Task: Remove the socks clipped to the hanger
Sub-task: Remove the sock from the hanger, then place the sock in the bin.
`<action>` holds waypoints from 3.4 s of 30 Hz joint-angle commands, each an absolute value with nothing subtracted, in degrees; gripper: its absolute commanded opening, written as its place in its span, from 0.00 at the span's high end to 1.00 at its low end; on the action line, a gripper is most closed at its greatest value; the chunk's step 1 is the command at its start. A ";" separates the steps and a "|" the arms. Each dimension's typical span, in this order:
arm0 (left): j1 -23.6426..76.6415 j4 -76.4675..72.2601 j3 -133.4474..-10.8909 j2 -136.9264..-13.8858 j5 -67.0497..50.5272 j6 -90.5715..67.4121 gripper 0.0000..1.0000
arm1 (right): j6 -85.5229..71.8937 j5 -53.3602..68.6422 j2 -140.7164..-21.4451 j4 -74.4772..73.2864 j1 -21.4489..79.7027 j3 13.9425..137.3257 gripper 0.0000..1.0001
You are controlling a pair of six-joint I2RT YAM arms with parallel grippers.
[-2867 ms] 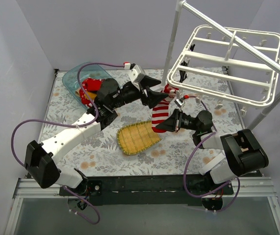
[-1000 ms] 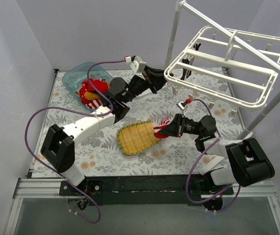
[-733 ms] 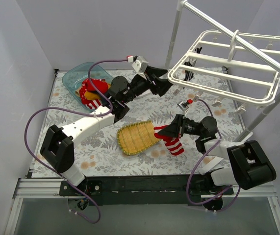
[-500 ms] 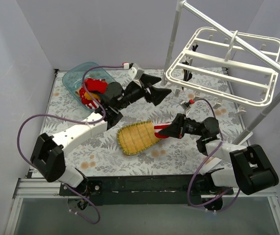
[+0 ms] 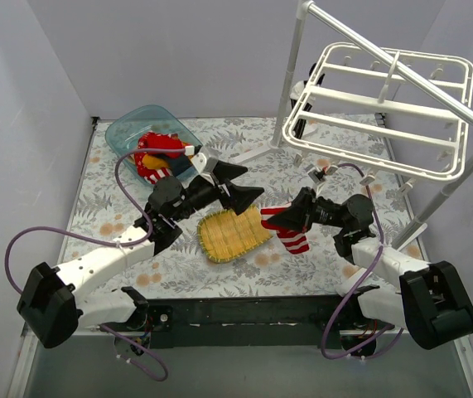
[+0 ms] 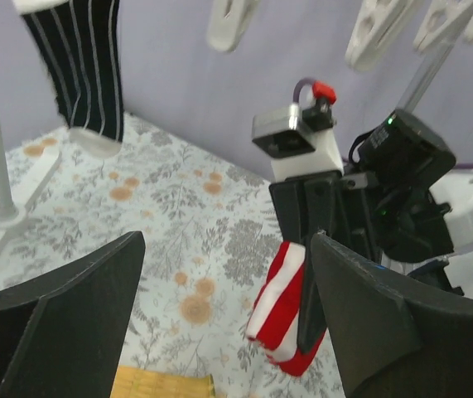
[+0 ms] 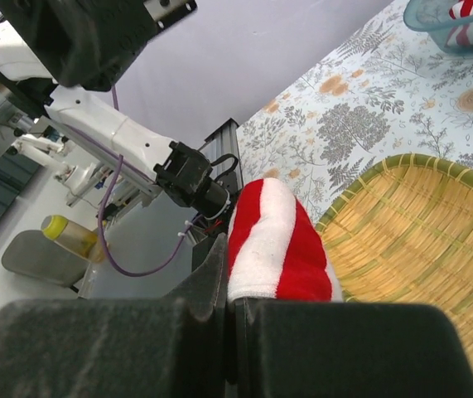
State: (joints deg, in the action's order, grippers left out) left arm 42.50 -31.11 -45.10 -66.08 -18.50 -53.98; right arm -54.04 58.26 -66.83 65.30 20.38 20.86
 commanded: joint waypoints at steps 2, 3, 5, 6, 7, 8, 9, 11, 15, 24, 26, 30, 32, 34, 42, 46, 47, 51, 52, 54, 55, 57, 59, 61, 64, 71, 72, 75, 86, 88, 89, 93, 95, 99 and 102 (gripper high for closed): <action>42.80 -29.79 -37.55 -63.55 -16.70 -54.66 0.20 | -52.73 57.22 -65.13 61.00 20.65 24.52 0.99; 42.80 -31.19 -35.88 -63.20 -16.44 -55.28 0.21 | -52.91 57.30 -64.78 60.91 20.65 24.78 0.99; 42.80 -33.30 -32.80 -61.27 -15.91 -57.39 0.21 | -53.35 57.39 -64.43 60.30 20.65 25.22 0.99; 42.80 -34.62 -30.09 -60.65 -15.47 -57.74 0.21 | -53.35 57.74 -64.08 59.86 20.65 25.49 0.99; 42.80 -34.98 -29.19 -59.77 -15.29 -58.35 0.21 | -53.35 57.83 -63.90 58.90 20.57 26.18 0.99; 42.80 -35.15 -28.31 -59.68 -15.38 -58.45 0.21 | -53.26 57.83 -63.64 58.36 20.65 26.45 0.99; 42.80 -34.81 -27.60 -59.76 -15.29 -58.53 0.22 | -53.17 57.83 -63.28 57.92 20.65 26.72 0.99; 43.07 -35.15 -26.90 -60.55 -15.38 -58.71 0.22 | -53.17 58.01 -63.02 56.25 20.65 27.95 0.99; 44.38 -40.32 -25.93 -63.80 -13.45 -57.14 0.17 | -53.96 57.83 -62.49 54.41 21.00 29.53 0.99; 50.62 -60.69 -24.00 -73.99 -13.27 -50.45 0.13 | -54.14 55.81 -60.21 48.00 22.85 32.95 0.99; 50.98 -63.27 -23.73 -75.05 -12.92 -50.36 0.12 | -54.05 55.46 -59.86 47.29 23.20 33.40 0.99; 51.68 -68.88 -24.87 -78.39 -12.31 -49.92 0.12 | -54.05 54.84 -59.41 46.23 24.08 34.28 0.99; 51.94 -72.49 -24.79 -80.49 -10.73 -49.66 0.11 | -54.23 54.49 -59.41 46.06 24.52 34.72 0.99; 52.20 -75.23 -25.83 -82.08 -10.20 -49.05 0.11 | -54.40 54.23 -59.59 46.05 24.87 35.24 0.99; 53.61 -82.96 -27.42 -87.27 -9.94 -46.85 0.13 | -54.67 52.91 -60.20 45.70 26.80 36.21 0.99; 54.14 -83.41 -29.09 -88.50 -9.23 -47.63 0.28 | -54.49 52.56 -60.56 45.70 27.33 36.56 0.99; 54.14 -83.58 -29.44 -88.51 -9.40 -47.98 0.42 | -54.41 52.30 -60.64 45.70 27.51 36.48 0.99; 54.75 -85.69 -29.97 -89.38 -8.62 -49.04 0.66 | -54.40 52.12 -60.82 45.62 27.69 36.83 0.99; 54.76 -86.22 -29.88 -89.82 -7.13 -48.96 0.69 | -54.40 52.03 -60.91 45.62 27.69 36.91 0.99; 55.02 -86.31 -30.14 -89.91 -6.51 -48.87 0.84 | -54.40 52.03 -60.91 45.53 27.77 37.00 0.99; 55.02 -85.96 -30.23 -89.91 -5.98 -48.78 0.90 | -54.32 51.94 -60.82 45.27 27.86 37.09 0.99; 55.11 -85.34 -30.23 -89.74 -5.19 -48.78 1.00 | -53.79 51.68 -60.65 44.65 27.86 37.18 0.99; 55.20 -85.95 -29.80 -89.30 -3.62 -48.61 1.00 | -52.92 51.24 -60.38 43.69 27.86 37.27 0.99; 55.46 -85.52 -29.44 -88.77 -1.94 -48.52 1.00 | -51.95 50.63 -60.03 42.46 27.86 37.44 0.96; 55.63 -83.07 -29.09 -87.19 3.68 -49.56 1.00 | -47.74 47.12 -58.72 36.84 27.95 37.88 0.62; 55.63 -69.73 -30.05 -81.48 18.97 -53.70 1.00 | -39.12 29.66 -52.83 22.25 27.86 37.27 0.21; 55.55 -67.61 -30.67 -80.34 22.81 -53.96 1.00 | -38.94 27.71 -52.13 20.32 27.86 36.92 0.18; 54.67 -57.42 -34.79 -79.11 29.24 -54.75 1.00 | -38.58 20.58 -49.49 18.20 27.77 35.08 0.14; 36.24 -26.65 -53.16 -80.58 32.78 -64.42 1.00 | -41.74 5.45 -47.19 18.19 27.86 27.78 0.07; 34.29 -25.32 -56.50 -82.17 33.75 -64.51 1.00 | -42.27 4.84 -48.16 18.46 27.86 27.16 0.06; 32.10 -25.57 -57.21 -83.83 34.01 -64.16 1.00 | -42.54 4.66 -48.43 18.98 27.86 27.07 0.06; 24.89 -20.76 -62.92 -89.99 32.97 -66.26 1.00 | -42.19 4.31 -50.01 18.90 27.86 27.25 0.05; 20.94 -17.76 -65.82 -92.54 32.78 -67.84 1.00 | -41.84 4.31 -50.54 18.63 27.86 27.33 0.04; 14.95 -14.69 -68.37 -99.55 29.80 -72.67 1.00 | -41.40 4.92 -51.24 18.02 27.86 27.25 0.04; 11.61 -6.88 -73.73 -104.75 29.09 -75.49 1.00 | -40.87 5.27 -51.77 17.32 27.86 26.90 0.02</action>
